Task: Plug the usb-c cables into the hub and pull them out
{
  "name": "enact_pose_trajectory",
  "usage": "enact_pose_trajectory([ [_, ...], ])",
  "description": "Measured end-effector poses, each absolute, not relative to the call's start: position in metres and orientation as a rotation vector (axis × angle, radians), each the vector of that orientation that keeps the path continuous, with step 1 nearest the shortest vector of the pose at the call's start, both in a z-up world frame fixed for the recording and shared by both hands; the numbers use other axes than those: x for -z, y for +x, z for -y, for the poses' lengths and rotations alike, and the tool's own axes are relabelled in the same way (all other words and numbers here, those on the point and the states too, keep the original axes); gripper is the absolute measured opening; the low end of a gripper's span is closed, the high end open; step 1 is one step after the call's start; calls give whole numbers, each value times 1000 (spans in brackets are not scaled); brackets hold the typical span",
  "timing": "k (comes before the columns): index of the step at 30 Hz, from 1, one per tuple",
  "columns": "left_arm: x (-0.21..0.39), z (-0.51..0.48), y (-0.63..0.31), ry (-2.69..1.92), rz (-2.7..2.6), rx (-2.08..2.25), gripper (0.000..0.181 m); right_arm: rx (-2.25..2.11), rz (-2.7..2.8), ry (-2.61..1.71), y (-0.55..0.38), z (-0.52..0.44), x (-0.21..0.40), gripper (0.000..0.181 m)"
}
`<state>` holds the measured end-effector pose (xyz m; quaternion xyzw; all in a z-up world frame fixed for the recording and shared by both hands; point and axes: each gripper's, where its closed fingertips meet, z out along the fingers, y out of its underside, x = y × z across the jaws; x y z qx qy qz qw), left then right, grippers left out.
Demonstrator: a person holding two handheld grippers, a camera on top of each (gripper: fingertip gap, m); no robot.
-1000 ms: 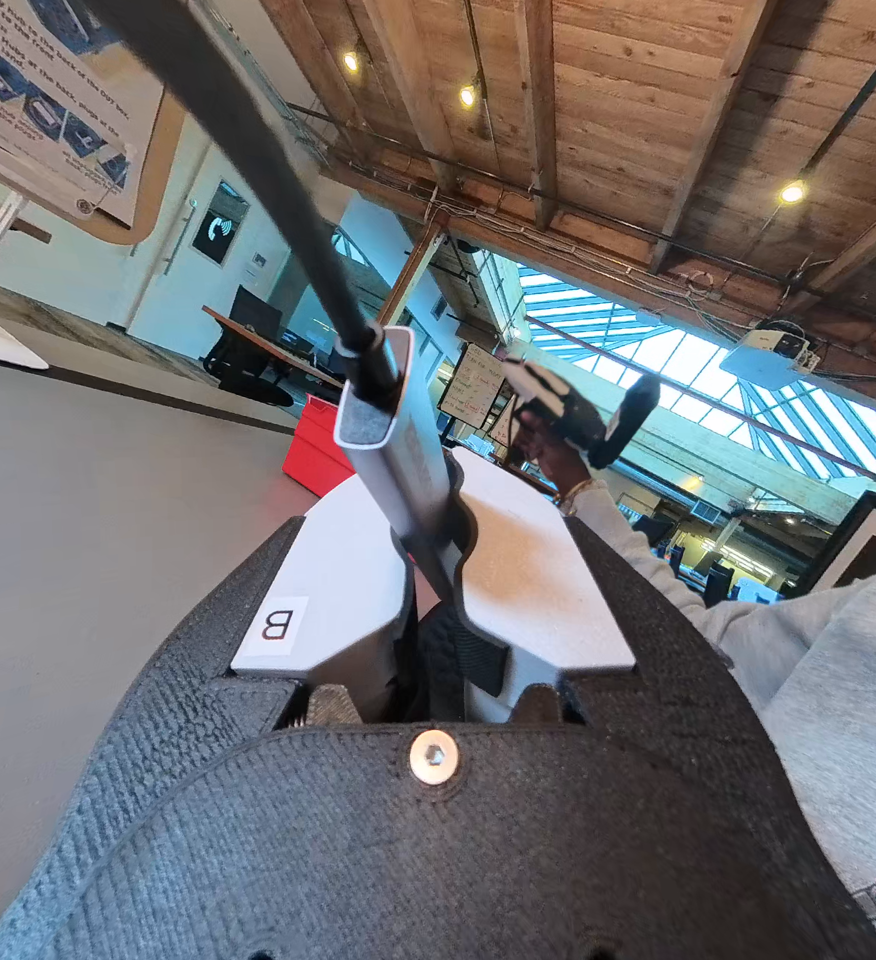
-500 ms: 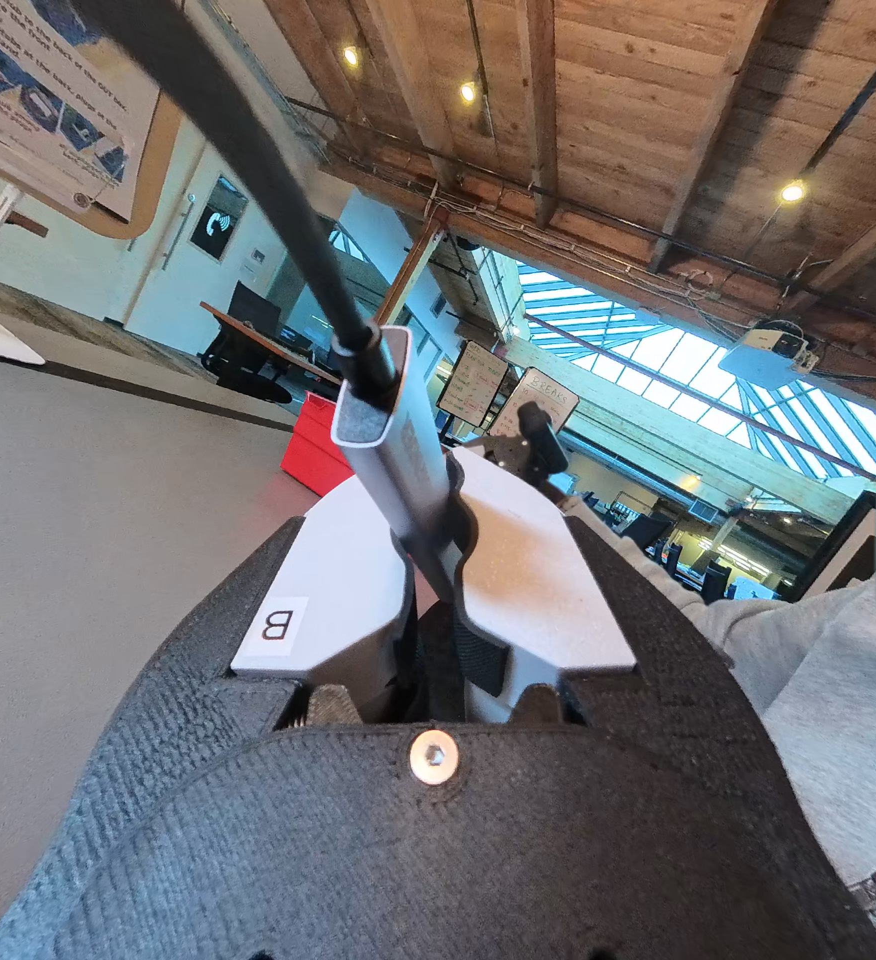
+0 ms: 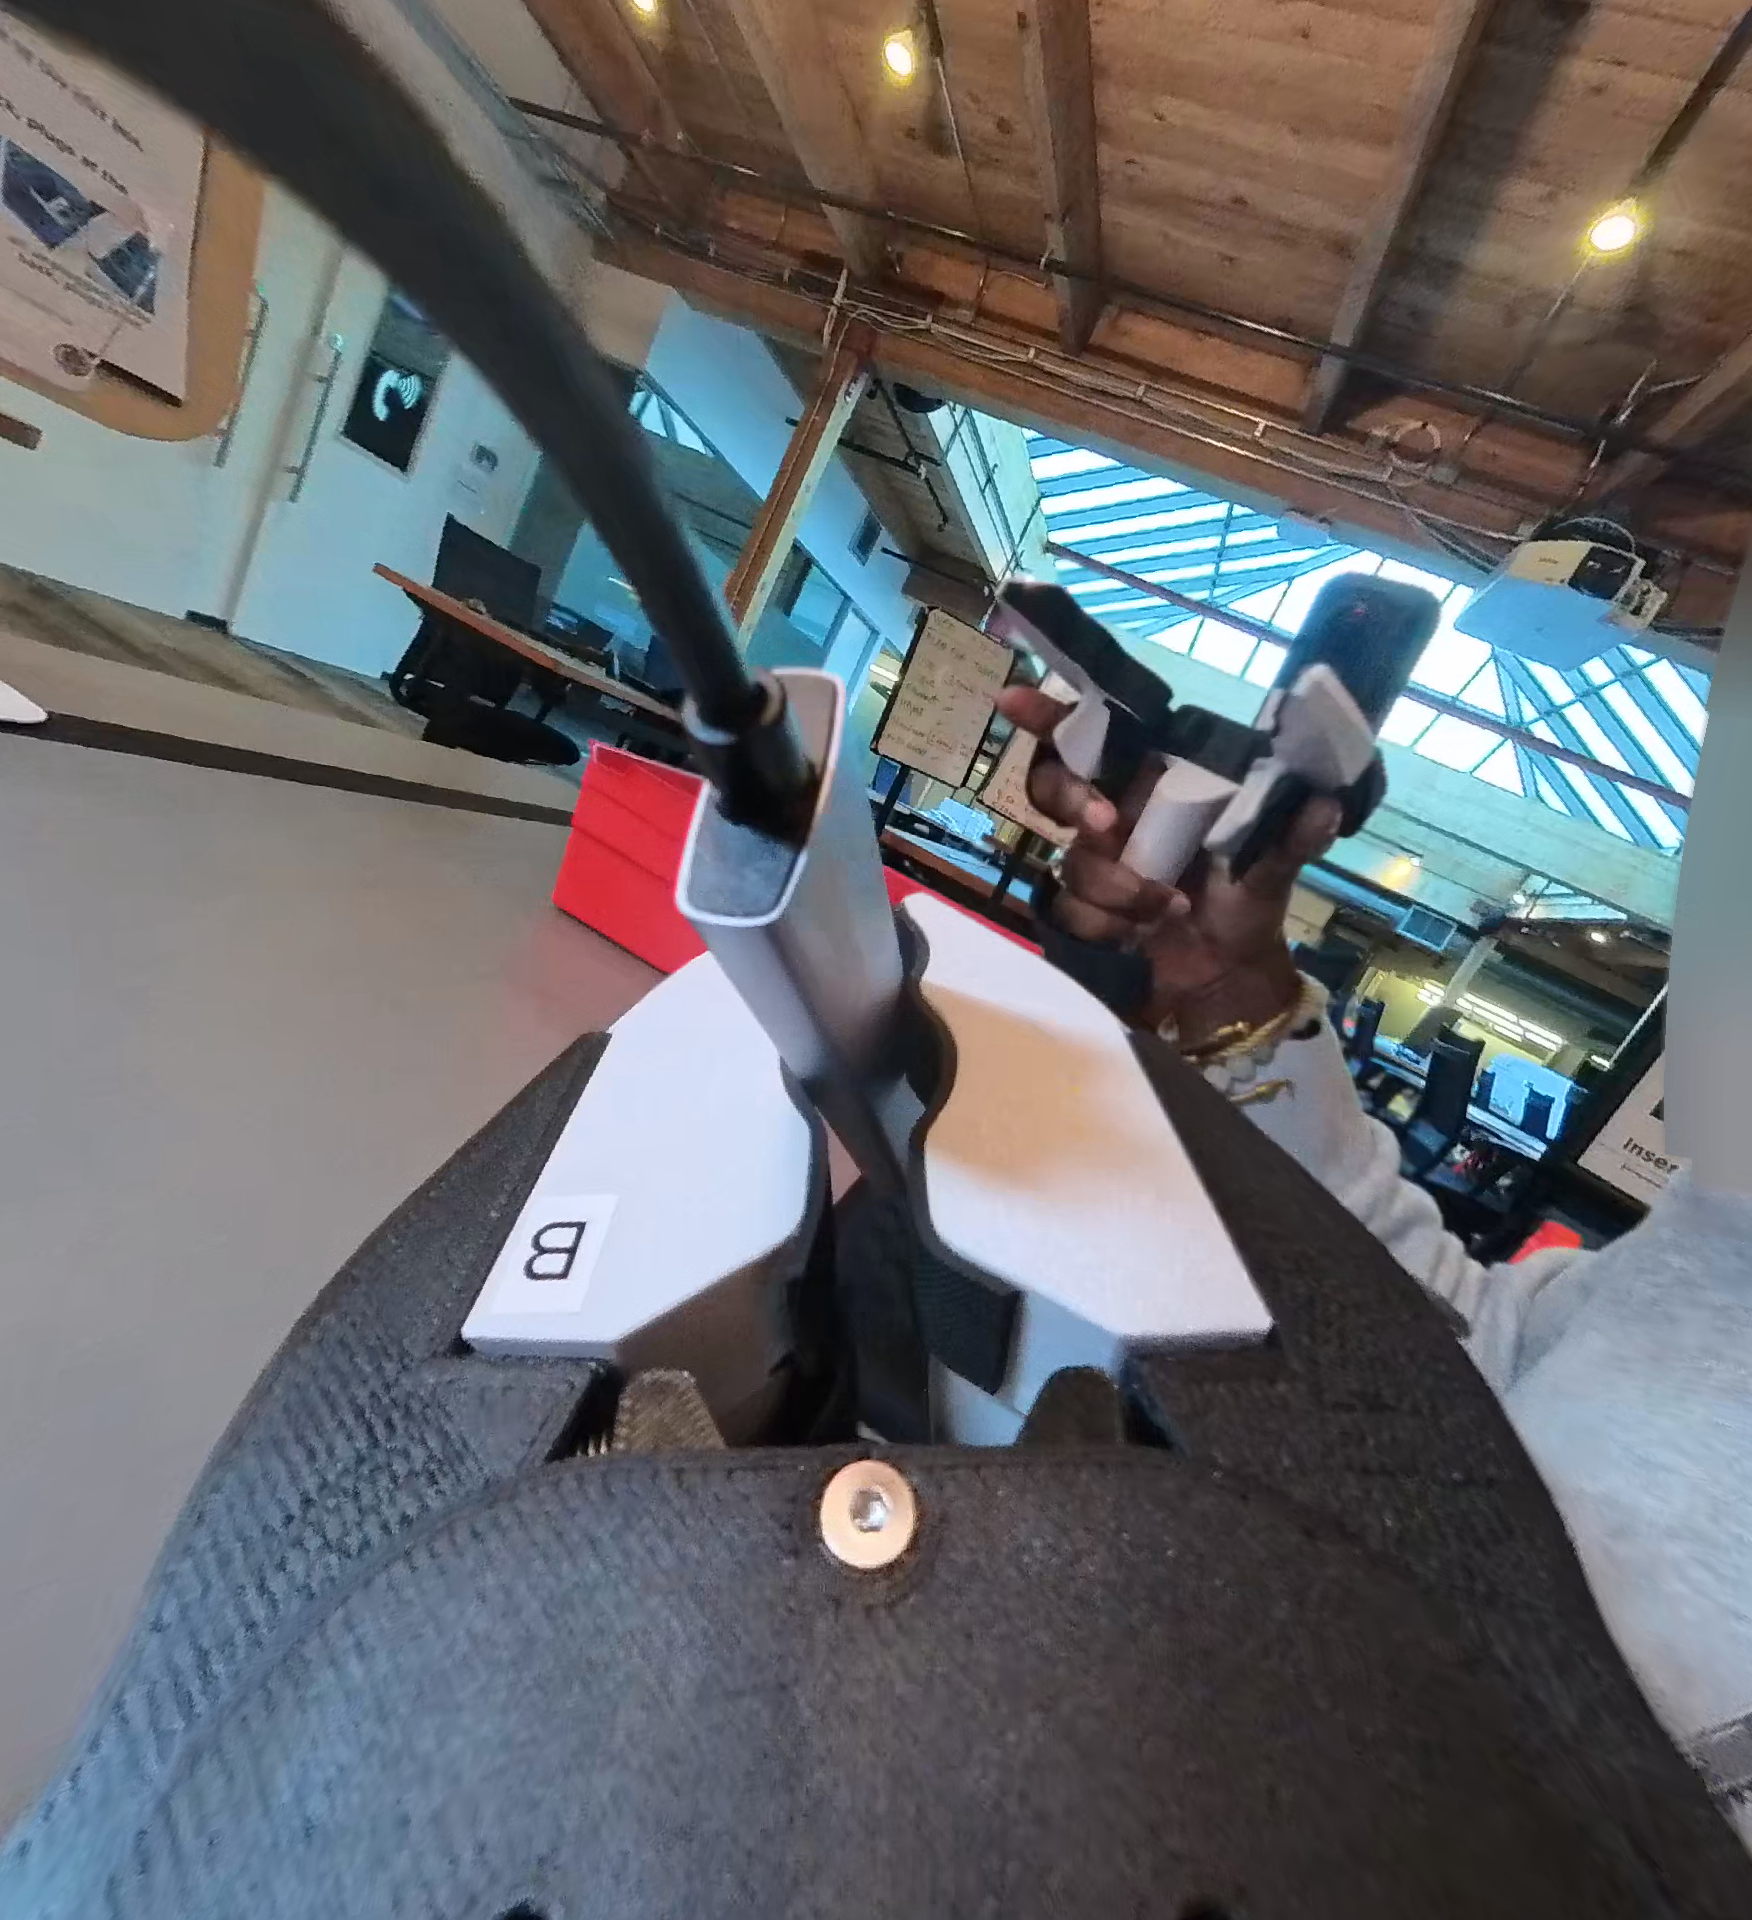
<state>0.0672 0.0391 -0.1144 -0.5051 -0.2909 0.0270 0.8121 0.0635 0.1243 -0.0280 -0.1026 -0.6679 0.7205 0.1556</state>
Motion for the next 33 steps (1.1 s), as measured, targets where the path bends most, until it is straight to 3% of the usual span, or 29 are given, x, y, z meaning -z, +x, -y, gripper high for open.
enact_pose_trajectory([
  [4, 118, -52, 76, -1175, 556, -82, 8, -2053, 2139, -155, 95, -48, 66, 67],
  [11, 134, -85, 98, -1432, 382, -193, 8, -1656, 2681, -13, 113, -1, 112, 40],
  [13, 137, -89, 100, -1468, 361, -212, 9, -1612, 2725, 64, 118, 0, 118, 9],
  [15, 134, -87, 101, -1448, 359, -203, 15, -1665, 2647, 58, 115, 0, 111, 9],
  [19, 128, -85, 104, -1402, 340, -177, 51, -1915, 2399, -152, 91, -15, 73, 9],
  [22, 133, -93, 110, -1461, 292, -190, 62, -1912, 2207, -168, 74, -37, 47, 9],
  [27, 123, -88, 115, -1373, 260, -161, 61, -2163, 1805, -254, 61, -97, -29, 9],
  [33, 114, -79, 110, -1268, 299, -128, 56, -1449, 1650, -343, 10, -208, -50, 9],
])
